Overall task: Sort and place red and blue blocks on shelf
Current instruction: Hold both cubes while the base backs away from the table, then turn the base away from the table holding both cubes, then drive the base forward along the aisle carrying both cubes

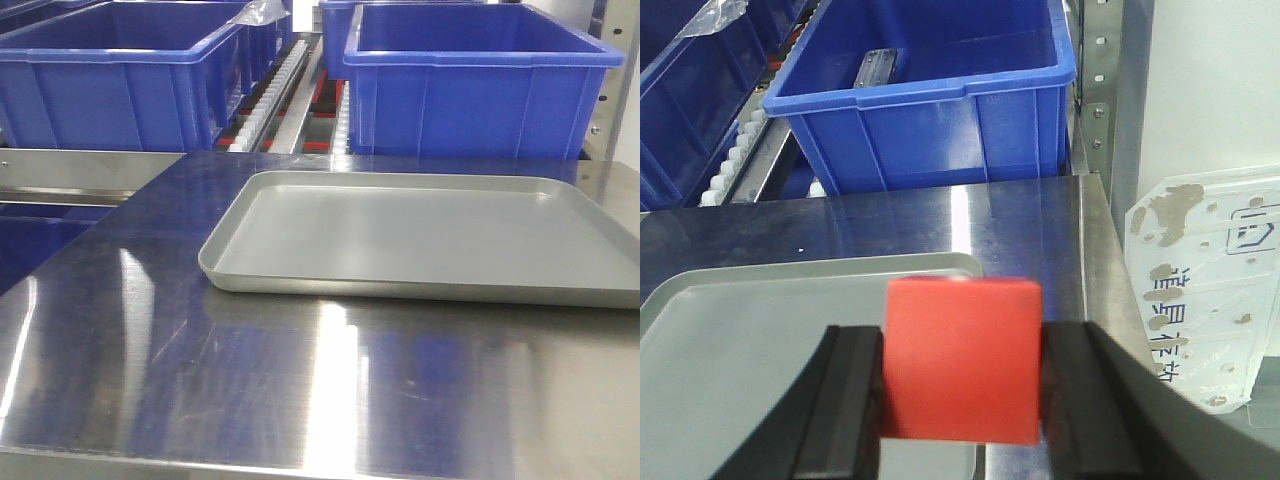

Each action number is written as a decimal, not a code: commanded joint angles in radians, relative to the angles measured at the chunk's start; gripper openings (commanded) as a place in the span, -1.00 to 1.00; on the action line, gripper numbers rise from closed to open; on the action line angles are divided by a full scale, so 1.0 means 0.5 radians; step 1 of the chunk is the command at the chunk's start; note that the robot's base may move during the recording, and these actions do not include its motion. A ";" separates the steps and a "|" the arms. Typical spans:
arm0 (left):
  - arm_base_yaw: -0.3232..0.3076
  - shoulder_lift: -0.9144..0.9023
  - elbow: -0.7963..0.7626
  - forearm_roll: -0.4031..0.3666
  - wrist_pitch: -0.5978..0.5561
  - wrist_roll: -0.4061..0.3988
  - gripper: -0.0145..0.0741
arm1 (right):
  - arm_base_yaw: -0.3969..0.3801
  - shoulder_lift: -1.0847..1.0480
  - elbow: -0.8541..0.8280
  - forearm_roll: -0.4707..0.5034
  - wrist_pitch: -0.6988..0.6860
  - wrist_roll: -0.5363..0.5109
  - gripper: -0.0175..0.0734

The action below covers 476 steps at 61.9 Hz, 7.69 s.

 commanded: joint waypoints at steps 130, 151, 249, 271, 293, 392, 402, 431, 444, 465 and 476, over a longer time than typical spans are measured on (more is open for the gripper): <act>0.000 0.002 -0.059 0.007 -0.156 0.002 -0.39 | -0.010 0.003 -0.061 -0.033 -0.188 -0.006 -0.49; 0.000 0.002 -0.059 0.007 -0.156 0.002 -0.39 | -0.010 0.003 -0.061 -0.033 -0.188 -0.006 -0.49; 0.000 0.002 -0.059 0.007 -0.156 0.002 -0.39 | -0.010 0.003 -0.061 -0.033 -0.188 -0.006 -0.49; 0.000 0.002 -0.059 0.007 -0.156 0.002 -0.39 | -0.010 0.003 -0.061 -0.033 -0.188 -0.006 -0.49; 0.000 0.002 -0.059 0.007 -0.156 0.002 -0.39 | -0.010 0.003 -0.061 -0.033 -0.188 -0.006 -0.49; 0.000 0.002 -0.059 0.007 -0.156 0.002 -0.39 | -0.010 0.003 -0.061 -0.033 -0.188 -0.006 -0.49; 0.000 0.002 -0.059 0.007 -0.156 0.002 -0.39 | -0.010 0.003 -0.061 -0.033 -0.188 -0.006 -0.49; 0.000 0.002 -0.059 0.007 -0.156 0.002 -0.39 | -0.008 0.003 -0.061 -0.033 -0.188 -0.006 -0.49; 0.000 0.002 -0.059 0.007 -0.156 0.002 -0.39 | -0.008 0.003 -0.061 -0.033 -0.188 -0.006 -0.49; 0.000 0.002 -0.059 0.007 -0.156 0.002 -0.39 | -0.008 0.003 -0.061 -0.033 -0.188 -0.006 -0.49; 0.000 0.002 -0.059 0.007 -0.156 0.002 -0.39 | -0.008 0.003 -0.061 -0.033 -0.188 -0.006 -0.49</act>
